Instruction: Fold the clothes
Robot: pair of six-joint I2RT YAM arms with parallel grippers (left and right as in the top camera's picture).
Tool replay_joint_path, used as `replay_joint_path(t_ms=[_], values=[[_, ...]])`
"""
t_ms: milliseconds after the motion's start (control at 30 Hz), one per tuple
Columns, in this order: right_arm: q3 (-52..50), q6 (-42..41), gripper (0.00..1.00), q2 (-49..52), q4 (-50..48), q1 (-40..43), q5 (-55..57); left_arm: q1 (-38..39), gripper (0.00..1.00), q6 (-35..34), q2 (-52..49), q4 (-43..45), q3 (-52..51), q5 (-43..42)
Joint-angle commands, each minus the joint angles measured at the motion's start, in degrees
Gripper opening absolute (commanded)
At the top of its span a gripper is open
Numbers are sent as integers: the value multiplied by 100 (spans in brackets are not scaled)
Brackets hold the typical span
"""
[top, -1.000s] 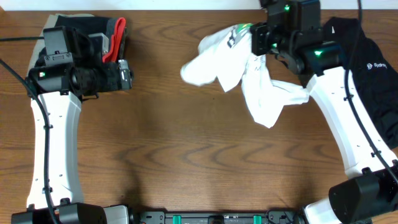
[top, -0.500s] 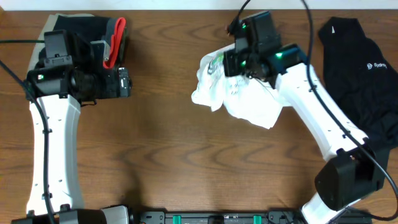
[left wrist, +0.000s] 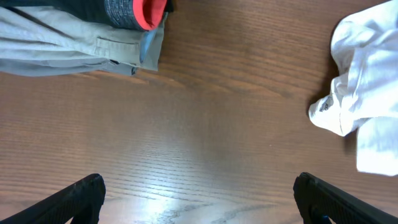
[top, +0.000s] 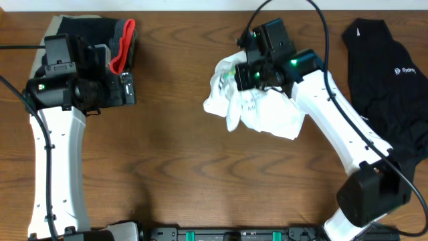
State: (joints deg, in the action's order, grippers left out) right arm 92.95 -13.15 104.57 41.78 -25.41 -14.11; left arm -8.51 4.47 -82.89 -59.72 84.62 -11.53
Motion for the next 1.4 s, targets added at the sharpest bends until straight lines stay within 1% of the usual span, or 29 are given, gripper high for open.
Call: replay_joint_path(t_ms=[0,100,133,167,200,233,300,333,433,533,600,733,900,1000,1133,1200,1267,1367], values=[[4,33,1,562,-586,15,321,-15,98,-66,59,-4,59,66],[4,33,2,1104,-1373,131,352,0,98,-63,57,55,-61,63],[4,31,13,1298,-1646,201,361,24,98,-63,55,90,-127,63],[4,31,32,1449,-1875,267,361,44,98,-63,55,133,-195,61],[7,17,58,1641,-2142,365,354,92,98,-59,55,205,-304,61],[7,-63,69,1735,-2280,446,317,133,98,-44,55,251,-376,61],[7,-234,96,1805,-2400,682,114,273,98,-39,50,396,-581,61],[13,-273,99,1797,-2402,815,-57,372,98,-9,50,476,-686,46],[142,-273,99,1681,-2203,1226,-743,745,98,214,39,658,-914,-46],[199,-264,99,1491,-1768,1635,-1307,1322,98,697,-9,752,-1036,-192],[199,-195,99,1394,-1480,1814,-1342,1657,98,861,-81,863,-1095,-190],[199,275,99,1209,-817,2201,-1342,2190,98,1010,-463,1344,-1237,-184],[199,754,99,1141,-339,2376,-1333,2472,98,1054,-1259,2085,-1241,-192],[199,813,99,1141,-295,2409,-1309,2588,99,1141,-1604,2304,-1241,-197],[199,811,98,1141,-295,2465,-1290,2721,99,1250,-1917,2470,-1241,-236],[197,811,97,1141,-297,2487,-1290,2793,100,1416,-2035,2583,-1241,-507],[199,811,97,1141,-299,2503,-1290,2863,97,1580,-2100,2697,-1241,-645],[197,811,95,1141,-297,2503,-1287,2957,96,1797,-2170,2977,-1241,-645]])
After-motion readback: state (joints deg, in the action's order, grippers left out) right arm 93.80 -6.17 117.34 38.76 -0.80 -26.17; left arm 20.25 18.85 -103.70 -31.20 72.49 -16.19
